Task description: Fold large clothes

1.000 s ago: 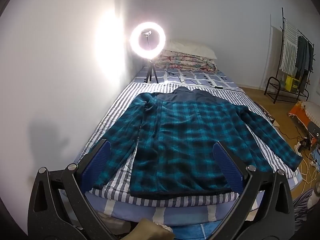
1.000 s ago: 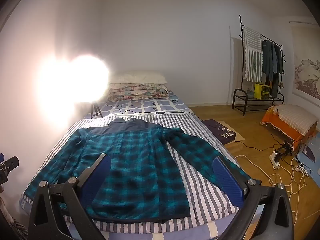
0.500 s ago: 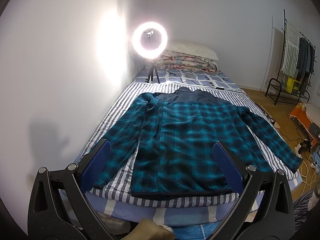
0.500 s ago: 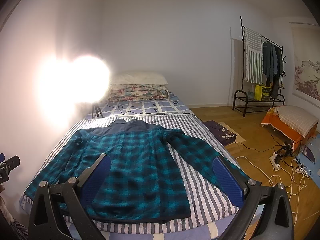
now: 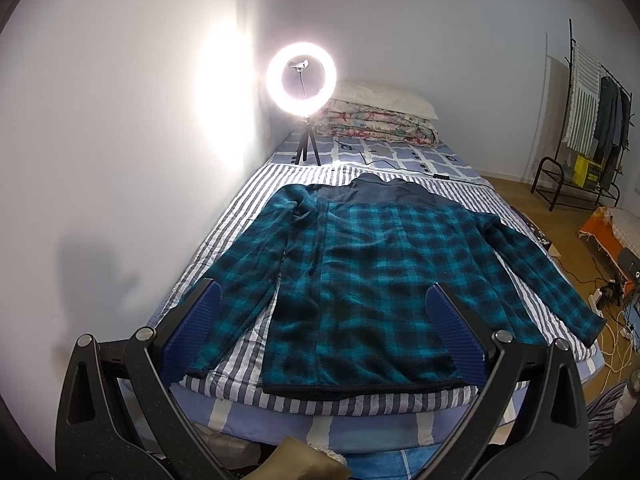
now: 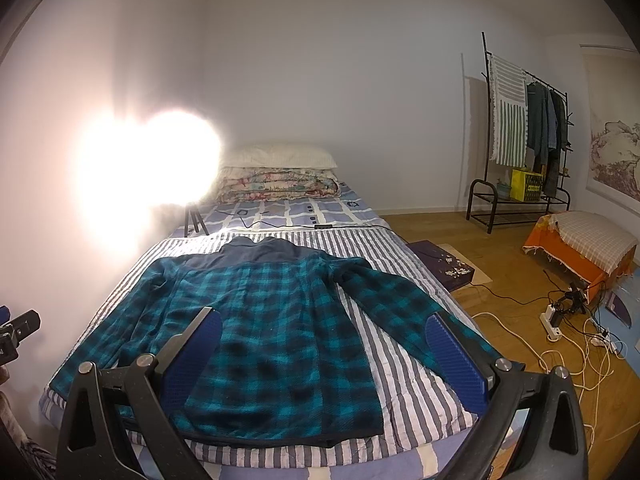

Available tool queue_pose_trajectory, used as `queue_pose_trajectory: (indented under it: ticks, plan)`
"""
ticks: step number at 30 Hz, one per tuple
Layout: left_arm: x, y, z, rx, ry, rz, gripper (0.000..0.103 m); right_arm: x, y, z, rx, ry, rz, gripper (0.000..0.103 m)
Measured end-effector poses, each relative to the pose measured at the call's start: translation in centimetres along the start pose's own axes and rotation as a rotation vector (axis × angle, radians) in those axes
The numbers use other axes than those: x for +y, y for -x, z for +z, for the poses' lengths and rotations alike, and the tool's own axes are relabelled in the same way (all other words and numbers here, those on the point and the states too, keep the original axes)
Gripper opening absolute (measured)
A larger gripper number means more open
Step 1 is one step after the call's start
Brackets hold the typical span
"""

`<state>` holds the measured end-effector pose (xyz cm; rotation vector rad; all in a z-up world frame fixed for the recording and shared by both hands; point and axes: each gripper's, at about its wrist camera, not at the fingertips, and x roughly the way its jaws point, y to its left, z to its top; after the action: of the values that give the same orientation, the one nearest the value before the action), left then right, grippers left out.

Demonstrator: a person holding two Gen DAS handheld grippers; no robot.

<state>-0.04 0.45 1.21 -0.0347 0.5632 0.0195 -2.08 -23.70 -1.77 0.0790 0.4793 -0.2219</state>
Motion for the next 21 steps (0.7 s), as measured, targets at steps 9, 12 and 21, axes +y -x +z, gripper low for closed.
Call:
queue_pose_trajectory:
  ticks: [9, 12, 21]
  plan:
    - [0.37, -0.18, 0.3, -0.003, 0.004, 0.002, 0.103, 0.36, 0.03, -0.09, 0.001, 0.001, 0.001, 0.103]
    - [0.42, -0.17, 0.33, -0.002, 0.003, 0.002, 0.103, 0.38, 0.02, -0.09, 0.002, 0.002, 0.001, 0.103]
    - [0.38, -0.12, 0.2, -0.004, 0.003, 0.002, 0.103, 0.51, -0.23, -0.2, 0.002, 0.002, 0.002, 0.103]
